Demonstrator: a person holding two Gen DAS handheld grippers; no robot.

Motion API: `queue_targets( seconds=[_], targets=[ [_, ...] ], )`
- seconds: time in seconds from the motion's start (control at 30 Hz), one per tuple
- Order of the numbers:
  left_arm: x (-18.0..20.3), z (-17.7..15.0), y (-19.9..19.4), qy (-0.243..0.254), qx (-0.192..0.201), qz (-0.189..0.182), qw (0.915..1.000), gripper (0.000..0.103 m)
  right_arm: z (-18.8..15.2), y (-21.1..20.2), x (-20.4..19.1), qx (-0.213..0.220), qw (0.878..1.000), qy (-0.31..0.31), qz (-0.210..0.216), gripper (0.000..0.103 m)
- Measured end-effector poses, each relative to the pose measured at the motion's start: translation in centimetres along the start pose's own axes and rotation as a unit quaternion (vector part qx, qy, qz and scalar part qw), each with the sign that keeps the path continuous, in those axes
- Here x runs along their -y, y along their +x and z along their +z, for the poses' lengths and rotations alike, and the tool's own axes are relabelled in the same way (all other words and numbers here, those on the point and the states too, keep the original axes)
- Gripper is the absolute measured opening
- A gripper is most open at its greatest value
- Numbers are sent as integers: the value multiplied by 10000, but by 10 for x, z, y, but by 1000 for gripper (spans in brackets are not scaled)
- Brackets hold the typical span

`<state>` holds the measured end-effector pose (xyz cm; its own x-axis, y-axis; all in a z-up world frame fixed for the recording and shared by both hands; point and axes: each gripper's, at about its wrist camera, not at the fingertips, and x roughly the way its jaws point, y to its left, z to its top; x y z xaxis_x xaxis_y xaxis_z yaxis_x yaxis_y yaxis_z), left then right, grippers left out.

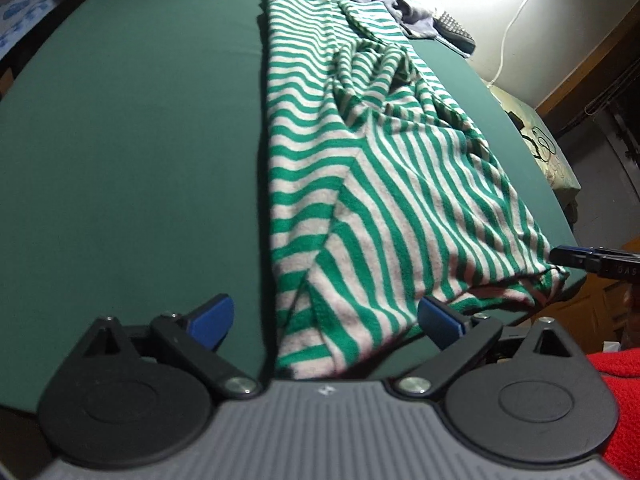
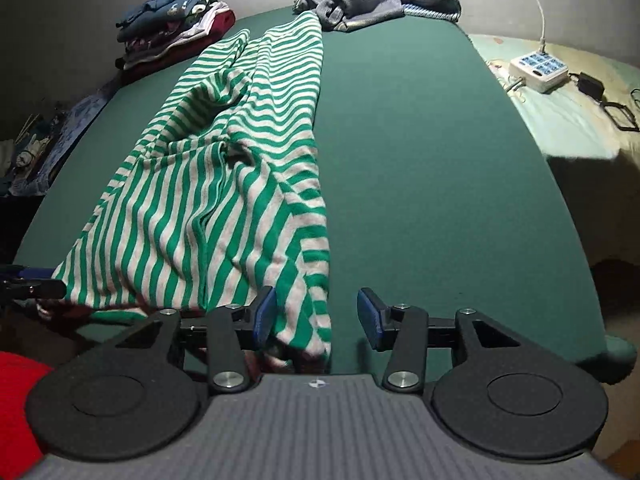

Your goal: Fold clothes

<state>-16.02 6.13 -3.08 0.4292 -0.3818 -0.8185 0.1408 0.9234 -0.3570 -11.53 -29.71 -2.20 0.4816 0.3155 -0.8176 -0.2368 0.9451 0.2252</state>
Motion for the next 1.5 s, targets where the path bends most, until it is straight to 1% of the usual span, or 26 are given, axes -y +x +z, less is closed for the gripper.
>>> queue_targets(
  seconds=[0.13,0.2,0.27,0.3,0.33,0.37,0.43,0.47,0.53,0.63,0.67,0.7,0.73,0.77,0.8,0.83,0.87,0.9,0.97,1.07,1.13,1.2,1.37,1.47,1.5],
  targets=[
    [14,-2,5,425,-122,216,9988,99,-5,4,-9,-182,9994,-236,175,48],
    [23,-5,8,713,-211,363,9966,99,-8,6,-13,-273,9987,-354,262,50],
    [33,-10,11,1104,-292,510,9922,98,-11,5,-18,-308,9973,-579,325,52],
    [38,-13,13,1309,-318,609,9890,97,-12,4,-18,-288,9962,-762,317,56],
    [42,-16,15,1513,-344,709,9853,96,-13,2,-17,-268,9947,-945,305,58],
    [45,-17,16,1642,-337,761,9829,95,-16,3,-22,-261,9931,-1112,275,61],
    [51,-18,17,1862,-305,842,9784,85,-23,6,-32,-217,9894,-1419,197,61],
    [51,-18,17,1903,-291,854,9776,83,-25,8,-36,-155,9876,-1558,130,62],
    [51,-17,17,1952,-262,863,9766,80,-29,11,-42,-54,9839,-1786,-6,62],
    [49,-19,16,1993,-181,846,9761,79,-30,13,-38,45,9856,-1691,-51,62],
    [49,-20,15,2009,-162,845,9758,79,-31,13,-37,106,9856,-1686,-95,60],
    [50,-20,15,2025,-142,845,9755,76,-32,13,-37,149,9852,-1704,-125,58],
    [49,-19,14,2012,-122,819,9760,68,-33,12,-37,182,9850,-1709,-154,57],
    [48,-18,12,1993,-102,786,9767,61,-33,12,-38,213,9848,-1712,-183,52],
    [46,-16,11,1959,-83,769,9776,47,-34,12,-39,236,9848,-1711,-205,46],
    [44,-15,9,1913,-76,728,9788,39,-34,12,-40,239,9841,-1746,-224,43],
    [41,-13,8,1865,-73,681,9801,39,-34,12,-42,239,9833,-1786,-242,32],
    [38,-12,7,1816,-69,634,9813,36,-35,11,-44,239,9825,-1827,-260,24],
    [38,-12,7,1859,-40,602,9807,34,-35,12,-48,235,9817,-1857,-338,23],
    [44,-15,7,2097,41,627,9758,26,-34,12,-50,210,9839,-1731,-390,22],
    [45,-12,5,2147,62,555,9751,20,-31,11,-50,168,9863,-1589,-412,20],
    [43,-8,1,2175,99,445,9750,18,-25,6,-51,223,9889,-1424,-368,18],
    [36,7,-22,1993,408,62,9791,16,-6,-12,-51,425,9924,-1133,-242,17],
    [34,21,-35,1785,655,7,9818,14,8,-22,-47,572,9946,-866,-88,17],
    [35,26,-39,1775,737,6,9814,14,13,-25,-45,631,9948,-799,-51,17]
  ],
)
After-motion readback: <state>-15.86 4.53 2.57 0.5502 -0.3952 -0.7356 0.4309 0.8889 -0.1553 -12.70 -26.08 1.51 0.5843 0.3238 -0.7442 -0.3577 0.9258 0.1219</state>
